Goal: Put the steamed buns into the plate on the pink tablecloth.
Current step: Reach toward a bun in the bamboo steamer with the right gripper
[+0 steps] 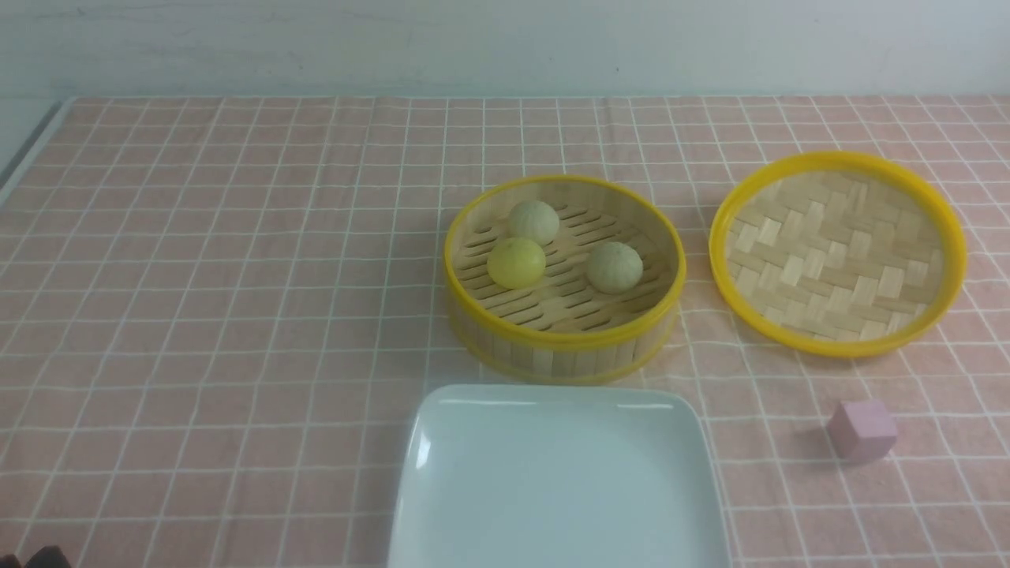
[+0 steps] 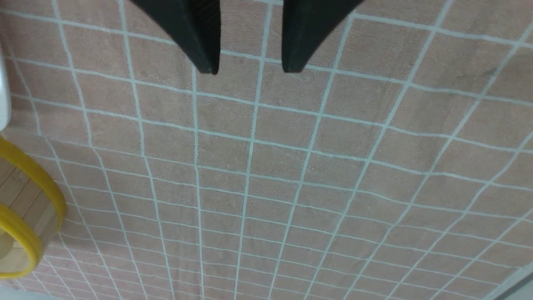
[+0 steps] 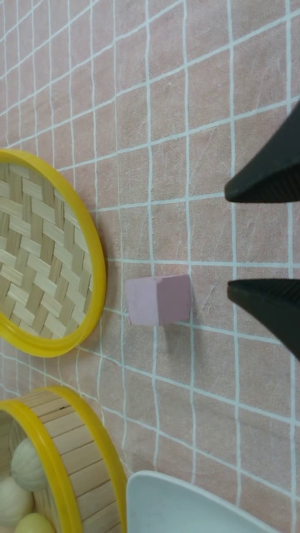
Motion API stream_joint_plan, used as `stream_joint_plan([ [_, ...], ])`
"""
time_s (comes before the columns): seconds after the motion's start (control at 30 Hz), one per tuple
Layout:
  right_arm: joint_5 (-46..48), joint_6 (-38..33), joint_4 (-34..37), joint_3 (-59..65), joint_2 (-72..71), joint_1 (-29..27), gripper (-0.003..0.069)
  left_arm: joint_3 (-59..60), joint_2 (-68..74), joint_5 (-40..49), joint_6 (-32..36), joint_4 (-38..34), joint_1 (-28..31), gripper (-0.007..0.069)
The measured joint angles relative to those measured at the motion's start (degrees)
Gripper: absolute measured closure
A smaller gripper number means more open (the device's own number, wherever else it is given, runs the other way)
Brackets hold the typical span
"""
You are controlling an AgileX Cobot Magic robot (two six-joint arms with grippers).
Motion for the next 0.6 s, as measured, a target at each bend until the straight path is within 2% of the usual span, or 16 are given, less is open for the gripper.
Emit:
stream_joint_plan([
  [0.07,-1.3,1.7,3.2,0.2,0.0,0.0,0.0419,0.0,0.0,-0.1,-4.4,-5.1,0.0,0.0385],
  [0.1,-2.8,6.2,10.3,0.5,0.0,0.0,0.0419,0.0,0.0,-0.1,-11.3,-13.2,0.0,0.0385],
  [0.13,-3.0,6.7,10.3,0.5,0.0,0.0,0.0419,0.0,0.0,-0.1,-12.2,-14.2,0.0,0.0385],
  [0.17,-4.8,10.8,17.6,0.7,0.0,0.0,0.0419,0.1,0.0,-0.1,-18.8,-22.1,0.0,0.0385],
  [0.23,-6.7,14.4,24.2,0.7,0.0,0.0,0.0419,0.2,0.0,-0.6,-23.4,-27.6,0.0,0.0385],
  [0.3,-8.6,15.6,27.5,0.7,0.0,0.0,0.0419,0.3,0.0,-1.3,-25.1,-29.5,0.0,0.0385],
  [0.5,-11.7,16.3,30.3,0.7,0.0,0.0,0.0419,0.4,0.0,-1.8,-25.7,-30.1,0.0,0.0385],
  [0.6,-14.8,19.5,35.8,0.7,0.0,0.0,0.0423,0.4,0.0,-1.7,-23.8,-35.0,0.0,0.0389],
])
